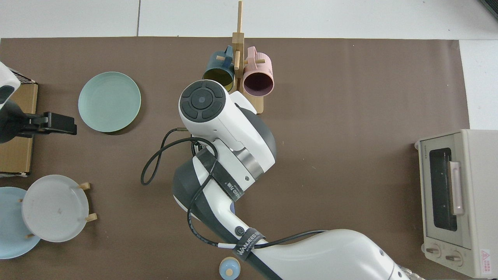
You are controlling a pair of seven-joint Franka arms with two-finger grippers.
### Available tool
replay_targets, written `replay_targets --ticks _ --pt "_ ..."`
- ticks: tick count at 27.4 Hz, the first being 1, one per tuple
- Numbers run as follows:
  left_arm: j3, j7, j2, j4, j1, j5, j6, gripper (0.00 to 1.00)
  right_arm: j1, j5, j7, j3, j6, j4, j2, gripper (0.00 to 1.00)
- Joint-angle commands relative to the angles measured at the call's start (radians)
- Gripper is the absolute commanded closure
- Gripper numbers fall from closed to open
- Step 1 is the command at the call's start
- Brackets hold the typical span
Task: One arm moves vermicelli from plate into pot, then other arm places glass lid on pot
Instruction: 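Carry the glass lid over the pot with the right gripper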
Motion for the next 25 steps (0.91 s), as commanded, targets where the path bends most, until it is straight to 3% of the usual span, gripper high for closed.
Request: replay_targets --ticks 1,25 --pt "0.004 -0.011 -0.015 -0.017 -0.005 -0.005 0.007 0.00 0.000 0.003 0.022 0.012 -0.012 0.043 0.018 1.00" --pt "0.004 -0.011 -0.015 -0.017 -0.005 -0.005 0.007 0.00 0.015 0.004 0.014 0.009 0.009 0.043 0.026 1.00"
